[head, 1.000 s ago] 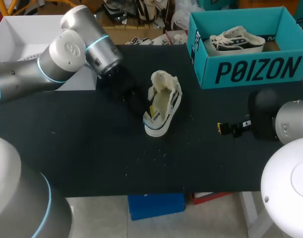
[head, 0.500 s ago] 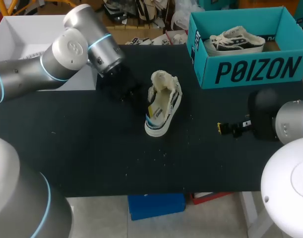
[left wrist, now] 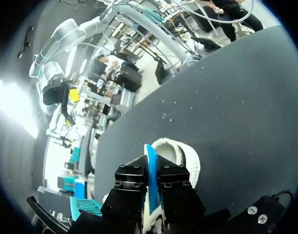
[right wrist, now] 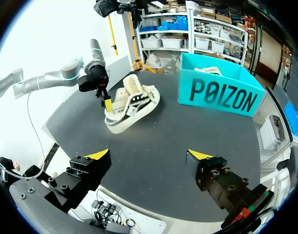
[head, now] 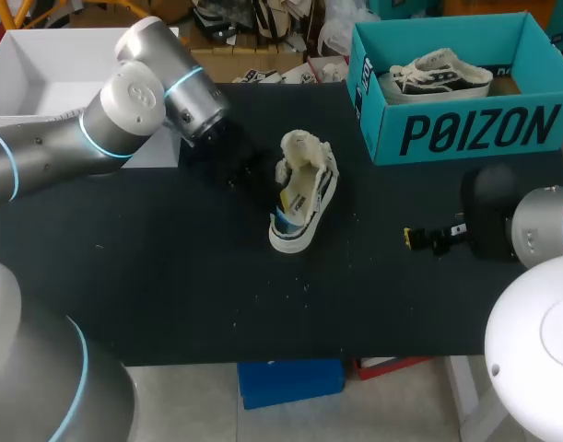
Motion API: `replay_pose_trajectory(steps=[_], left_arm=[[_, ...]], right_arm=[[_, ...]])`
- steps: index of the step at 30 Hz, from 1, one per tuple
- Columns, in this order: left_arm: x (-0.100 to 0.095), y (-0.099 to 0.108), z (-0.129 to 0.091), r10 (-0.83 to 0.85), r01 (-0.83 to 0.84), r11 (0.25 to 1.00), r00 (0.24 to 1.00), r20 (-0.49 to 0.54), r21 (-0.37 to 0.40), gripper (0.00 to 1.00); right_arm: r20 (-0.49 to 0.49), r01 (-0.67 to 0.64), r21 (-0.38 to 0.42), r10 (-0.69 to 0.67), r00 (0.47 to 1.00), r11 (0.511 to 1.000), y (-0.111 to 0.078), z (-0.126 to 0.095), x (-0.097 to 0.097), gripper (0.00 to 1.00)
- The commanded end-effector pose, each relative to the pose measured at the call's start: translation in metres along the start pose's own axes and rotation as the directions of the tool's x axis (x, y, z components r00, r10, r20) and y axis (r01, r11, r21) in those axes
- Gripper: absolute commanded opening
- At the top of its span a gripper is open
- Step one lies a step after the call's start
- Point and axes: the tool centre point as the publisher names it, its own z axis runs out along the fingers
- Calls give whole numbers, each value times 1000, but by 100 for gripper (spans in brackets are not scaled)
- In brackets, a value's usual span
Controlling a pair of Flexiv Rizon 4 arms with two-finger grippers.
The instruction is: Take the shoe out of the shoebox, open the shoe tongue, remove and reinsert the insole, then place the shoe into the shoebox
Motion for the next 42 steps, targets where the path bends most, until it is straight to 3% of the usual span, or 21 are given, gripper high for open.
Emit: replay_pose_trajectory(steps=[1,7,8,10,11,12,15,21,22,23,25,26,27,35,42], left_arm=[[2,8,4,-9,9,1000,1000,-1,-7,0],[2,12,4,-33,33,999,999,2,-27,0],[1,11,4,-33,33,999,999,0,-29,9],[-1,6,2,-30,30,999,1000,-4,-29,88],[-1,3,0,-29,29,999,1000,-6,-29,99],[-1,0,-3,-28,28,999,1000,-6,-30,100],[-2,-13,-15,-23,23,999,1000,-1,-36,100],[0,-28,-32,-73,61,990,993,-89,-131,100],[1,-27,-32,-98,76,983,987,-130,-166,84],[3,-24,-31,-131,92,973,975,-179,-209,50],[4,-21,-29,-176,103,957,950,-257,-272,27],[5,-19,-27,-210,104,940,926,-313,-324,8],[6,-17,-26,-223,105,935,916,-333,-339,0],[15,-10,-14,-298,109,908,846,-443,-404,0],[21,-3,-8,-319,125,905,833,-452,-407,0]], right_arm=[[-2,-1,-1,1,1000,1000,-1,0,0,100],[-2,-1,-1,1,1000,1000,-1,0,0,100],[-2,-1,-1,1,1000,1000,-1,0,0,100],[-2,-1,-1,1,1000,1000,-1,0,0,100],[-2,-1,-1,1,1000,1000,-1,0,0,100],[-2,-1,-1,1,1000,1000,-1,0,0,100],[-2,-1,-1,1,1000,1000,-1,0,0,100],[-2,-1,-1,1,1000,1000,-1,0,0,100],[-2,-1,-1,1,1000,1000,-1,0,0,100],[-2,-1,-1,1,1000,1000,-1,0,0,100],[-2,-1,-1,1,1000,1000,-1,0,0,100],[-2,-1,-1,1,1000,1000,-1,0,0,100],[-2,-1,-1,1,1000,1000,-1,0,0,100],[-2,-1,-1,1,1000,1000,-1,0,0,100],[-2,-1,-1,1,1000,1000,-1,0,0,100]])
